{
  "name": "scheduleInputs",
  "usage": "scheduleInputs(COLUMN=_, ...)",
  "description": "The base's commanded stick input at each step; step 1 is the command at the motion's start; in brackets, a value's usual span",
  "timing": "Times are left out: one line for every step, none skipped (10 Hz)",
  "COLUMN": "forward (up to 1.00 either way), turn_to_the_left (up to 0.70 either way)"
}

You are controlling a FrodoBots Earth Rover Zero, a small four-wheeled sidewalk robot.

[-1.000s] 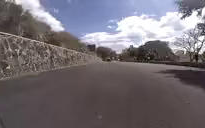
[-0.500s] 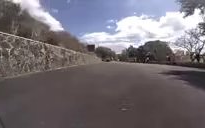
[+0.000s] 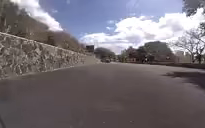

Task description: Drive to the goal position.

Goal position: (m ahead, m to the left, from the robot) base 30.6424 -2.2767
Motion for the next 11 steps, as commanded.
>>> scheduleInputs(forward=0.85, turn_to_the_left=0.01)
scheduleInputs(forward=0.85, turn_to_the_left=0.01)
scheduleInputs(forward=0.85, turn_to_the_left=0.01)
scheduleInputs(forward=0.85, turn_to_the_left=0.01)
scheduleInputs(forward=0.85, turn_to_the_left=0.01)
scheduleInputs(forward=0.85, turn_to_the_left=0.01)
scheduleInputs(forward=0.85, turn_to_the_left=0.01)
scheduleInputs(forward=0.85, turn_to_the_left=0.01)
scheduleInputs(forward=0.85, turn_to_the_left=0.01)
scheduleInputs(forward=0.85, turn_to_the_left=0.01)
scheduleInputs(forward=0.85, turn_to_the_left=0.01)
